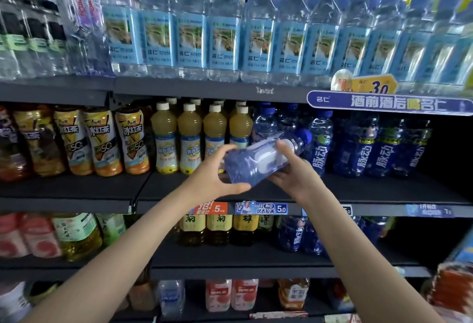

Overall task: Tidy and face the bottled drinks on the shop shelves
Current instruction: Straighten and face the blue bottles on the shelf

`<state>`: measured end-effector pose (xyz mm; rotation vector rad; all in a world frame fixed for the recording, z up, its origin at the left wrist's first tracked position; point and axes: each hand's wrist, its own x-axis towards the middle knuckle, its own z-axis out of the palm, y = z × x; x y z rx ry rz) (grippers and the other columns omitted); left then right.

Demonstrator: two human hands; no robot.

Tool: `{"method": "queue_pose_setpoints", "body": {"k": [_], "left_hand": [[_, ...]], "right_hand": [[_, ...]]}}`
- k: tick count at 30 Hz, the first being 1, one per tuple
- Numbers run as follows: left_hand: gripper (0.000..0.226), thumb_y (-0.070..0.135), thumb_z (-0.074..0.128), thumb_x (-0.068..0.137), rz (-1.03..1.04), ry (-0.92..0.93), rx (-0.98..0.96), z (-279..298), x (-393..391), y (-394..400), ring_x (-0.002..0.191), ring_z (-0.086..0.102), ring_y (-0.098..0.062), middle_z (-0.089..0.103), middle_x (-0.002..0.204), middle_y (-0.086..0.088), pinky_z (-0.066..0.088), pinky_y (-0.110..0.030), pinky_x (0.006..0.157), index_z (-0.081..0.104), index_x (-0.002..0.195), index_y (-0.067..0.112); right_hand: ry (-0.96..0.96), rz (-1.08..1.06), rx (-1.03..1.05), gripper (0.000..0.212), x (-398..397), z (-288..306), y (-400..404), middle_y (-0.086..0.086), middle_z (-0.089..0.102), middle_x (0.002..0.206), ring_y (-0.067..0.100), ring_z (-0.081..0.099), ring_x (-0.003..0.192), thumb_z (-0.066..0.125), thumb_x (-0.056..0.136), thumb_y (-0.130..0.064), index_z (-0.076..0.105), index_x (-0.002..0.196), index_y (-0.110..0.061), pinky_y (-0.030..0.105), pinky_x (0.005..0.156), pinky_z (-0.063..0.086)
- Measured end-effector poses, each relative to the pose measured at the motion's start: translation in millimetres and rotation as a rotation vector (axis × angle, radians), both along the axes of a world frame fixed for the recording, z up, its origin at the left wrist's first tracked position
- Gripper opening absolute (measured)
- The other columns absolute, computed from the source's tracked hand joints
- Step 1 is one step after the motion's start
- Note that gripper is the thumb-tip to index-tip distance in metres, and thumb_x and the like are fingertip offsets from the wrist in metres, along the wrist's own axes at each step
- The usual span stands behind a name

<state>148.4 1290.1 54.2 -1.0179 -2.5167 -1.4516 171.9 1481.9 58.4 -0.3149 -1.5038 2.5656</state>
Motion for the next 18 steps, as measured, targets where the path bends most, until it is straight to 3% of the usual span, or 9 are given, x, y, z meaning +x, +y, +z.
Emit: {"method": "queue_pose_setpoints", "body": {"k": [3, 7, 9, 13, 16, 18], "left_hand": [[0.08, 0.041, 0.08, 0.068, 0.024, -0.085, -0.114, -10.9, -4.6, 15.8, 0.11, 0.05, -0.004, 0.049, 0.13, 0.009, 0.039, -0.008, 0.078, 0.037, 0.133, 0.025], [0.087, 0.045, 0.08, 0.065, 0.211, 0.0, -0.144, -25.3, -5.5, 50.8, 0.11, 0.055, -0.019, 0.054, 0.126, -0.002, 0.049, -0.032, 0.086, 0.034, 0.133, 0.014], [0.084, 0.043, 0.083, 0.063, 0.24, -0.025, -0.107, -28.1, -12.7, 54.6, 0.108, 0.056, -0.019, 0.056, 0.119, 0.001, 0.049, -0.03, 0.083, 0.037, 0.128, 0.013], [0.067, 0.028, 0.086, 0.06, 0.014, -0.235, -0.007, -29.6, -32.1, 45.9, 0.105, 0.059, -0.014, 0.06, 0.109, 0.005, 0.051, -0.029, 0.088, 0.045, 0.112, 0.019], [0.057, 0.009, 0.079, 0.071, -0.064, -0.288, -0.03, -30.8, -48.1, 52.2, 0.103, 0.058, -0.011, 0.058, 0.109, 0.008, 0.049, -0.021, 0.087, 0.043, 0.111, 0.027], [0.055, 0.006, 0.076, 0.074, -0.029, -0.308, -0.002, -31.8, -61.1, 59.9, 0.102, 0.06, -0.016, 0.057, 0.116, 0.001, 0.051, -0.031, 0.09, 0.045, 0.114, 0.026]], "right_hand": [[0.068, -0.182, 0.295, 0.069, 2.0, -6.6, 2.6, 0.006, 0.063, 0.116, 0.022, 0.065, 0.1, 0.081, 0.071, -0.019, 0.043, 0.129, -0.015, 0.036, 0.075, 0.058], [0.157, -0.26, 0.555, 0.075, 7.9, -15.9, -3.7, -0.005, 0.062, 0.113, 0.01, 0.062, 0.101, 0.085, 0.067, -0.018, 0.042, 0.128, -0.021, 0.034, 0.088, 0.052], [0.203, -0.196, 0.599, 0.076, 9.5, -15.3, 1.1, -0.005, 0.062, 0.116, 0.01, 0.061, 0.104, 0.083, 0.069, -0.019, 0.041, 0.131, -0.024, 0.034, 0.09, 0.052], [0.36, 0.053, 0.597, 0.074, 7.4, -7.0, 15.8, 0.0, 0.065, 0.116, 0.011, 0.067, 0.1, 0.077, 0.073, -0.005, 0.04, 0.132, -0.029, 0.029, 0.085, 0.055], [0.42, -0.033, 0.752, 0.088, -9.3, -14.1, 10.3, -0.001, 0.063, 0.121, 0.011, 0.066, 0.102, 0.084, 0.066, -0.008, 0.036, 0.136, -0.03, 0.03, 0.088, 0.054], [0.406, -0.164, 0.83, 0.088, -24.4, -20.4, 1.5, -0.005, 0.063, 0.117, 0.0, 0.064, 0.089, 0.085, 0.065, -0.01, 0.035, 0.131, -0.039, 0.017, 0.081, 0.052]]}}
